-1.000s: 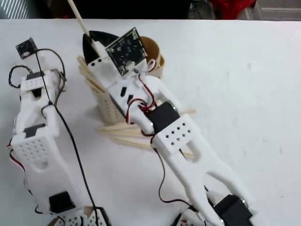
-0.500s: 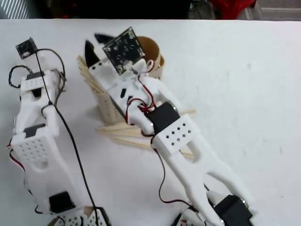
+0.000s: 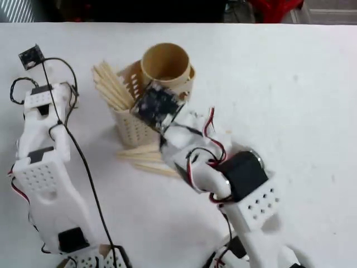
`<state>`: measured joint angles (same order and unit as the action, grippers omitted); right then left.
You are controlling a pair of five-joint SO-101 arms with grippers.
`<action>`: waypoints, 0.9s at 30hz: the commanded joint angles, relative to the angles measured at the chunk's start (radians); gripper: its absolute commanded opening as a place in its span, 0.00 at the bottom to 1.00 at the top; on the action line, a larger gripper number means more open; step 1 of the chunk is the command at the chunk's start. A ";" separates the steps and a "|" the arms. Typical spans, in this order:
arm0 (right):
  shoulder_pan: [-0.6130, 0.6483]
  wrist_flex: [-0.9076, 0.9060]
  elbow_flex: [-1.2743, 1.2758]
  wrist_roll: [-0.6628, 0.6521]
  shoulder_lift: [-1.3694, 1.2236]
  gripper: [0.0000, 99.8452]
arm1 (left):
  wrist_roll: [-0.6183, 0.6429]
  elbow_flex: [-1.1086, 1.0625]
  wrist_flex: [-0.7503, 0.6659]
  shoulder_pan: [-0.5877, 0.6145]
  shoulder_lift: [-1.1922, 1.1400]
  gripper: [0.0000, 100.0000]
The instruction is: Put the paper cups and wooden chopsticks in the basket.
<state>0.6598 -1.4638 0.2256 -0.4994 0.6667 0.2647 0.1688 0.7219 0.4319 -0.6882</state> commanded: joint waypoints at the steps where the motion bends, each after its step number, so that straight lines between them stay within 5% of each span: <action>1: -0.005 -0.077 0.037 -0.124 -0.050 0.02 | -0.011 0.041 0.000 -0.002 0.004 0.16; 6: -0.013 -0.044 0.147 -0.301 -0.186 0.02 | -0.011 0.040 0.000 -0.002 0.004 0.16; 27: -0.013 0.510 0.456 -0.354 -0.608 0.07 | -0.011 0.044 0.000 -0.008 0.004 0.16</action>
<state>0.6582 -1.0203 0.6352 -0.8355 0.0560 0.2647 0.1688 0.7219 0.4319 -0.6882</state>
